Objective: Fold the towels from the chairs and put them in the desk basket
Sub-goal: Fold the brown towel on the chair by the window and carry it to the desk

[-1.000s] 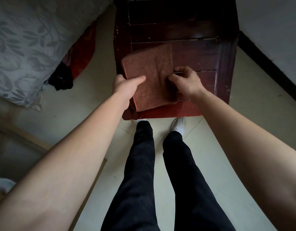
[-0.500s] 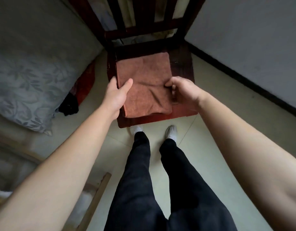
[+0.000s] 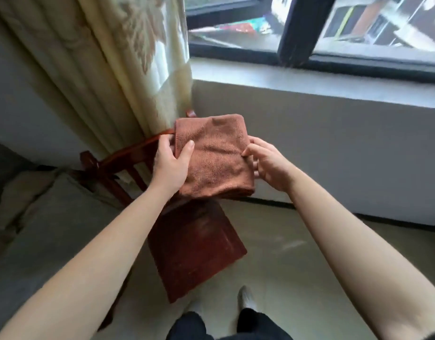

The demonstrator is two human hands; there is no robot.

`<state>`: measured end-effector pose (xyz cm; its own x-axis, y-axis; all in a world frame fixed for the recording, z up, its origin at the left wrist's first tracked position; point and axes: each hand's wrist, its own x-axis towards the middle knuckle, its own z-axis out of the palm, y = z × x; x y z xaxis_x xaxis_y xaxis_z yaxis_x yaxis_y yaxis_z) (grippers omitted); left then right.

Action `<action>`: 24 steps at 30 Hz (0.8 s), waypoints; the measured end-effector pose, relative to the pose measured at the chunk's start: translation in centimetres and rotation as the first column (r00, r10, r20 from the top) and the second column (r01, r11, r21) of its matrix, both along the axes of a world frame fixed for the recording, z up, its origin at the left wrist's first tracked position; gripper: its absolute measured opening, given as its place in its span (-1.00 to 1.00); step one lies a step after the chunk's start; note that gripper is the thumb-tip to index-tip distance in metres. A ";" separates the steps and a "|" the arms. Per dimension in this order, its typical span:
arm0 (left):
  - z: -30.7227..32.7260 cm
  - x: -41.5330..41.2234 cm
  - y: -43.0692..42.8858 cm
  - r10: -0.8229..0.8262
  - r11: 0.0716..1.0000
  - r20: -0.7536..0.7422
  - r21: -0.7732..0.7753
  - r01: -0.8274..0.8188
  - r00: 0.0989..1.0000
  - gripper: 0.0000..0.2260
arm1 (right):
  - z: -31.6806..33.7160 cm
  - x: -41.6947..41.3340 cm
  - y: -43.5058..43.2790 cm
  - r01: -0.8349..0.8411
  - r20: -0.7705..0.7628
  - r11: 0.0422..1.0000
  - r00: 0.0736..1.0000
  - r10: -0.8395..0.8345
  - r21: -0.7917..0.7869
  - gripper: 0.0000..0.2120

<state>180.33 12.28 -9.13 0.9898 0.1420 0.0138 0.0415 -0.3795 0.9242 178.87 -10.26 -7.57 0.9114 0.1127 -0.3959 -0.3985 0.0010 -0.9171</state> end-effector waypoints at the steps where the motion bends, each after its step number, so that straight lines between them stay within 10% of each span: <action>1: 1.4 0.1 -0.8 -0.034 0.999 0.046 0.003 0.034 0.998 -0.69 | 1.5 -0.6 -0.7 0.046 0.039 0.999 0.998 -0.046 -0.014 -0.56; 10: 7.7 -4.2 -13.7 -0.525 0.780 0.218 -0.263 0.568 0.822 -0.47 | 7.6 -13.9 -9.3 0.587 0.233 0.809 0.793 -0.563 -0.042 -0.54; 24: 12.9 -40.8 -42.1 -0.941 0.044 0.314 -0.257 0.966 0.126 -0.67 | 10.1 -60.2 -23.8 0.991 0.489 -0.084 -0.022 -0.872 -0.103 -0.44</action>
<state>139.58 -29.87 3.77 0.2651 -0.9204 0.2874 -0.1507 0.2549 0.9552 118.66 -34.03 2.55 0.0394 -0.9950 0.0914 -0.1102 -0.0952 -0.9893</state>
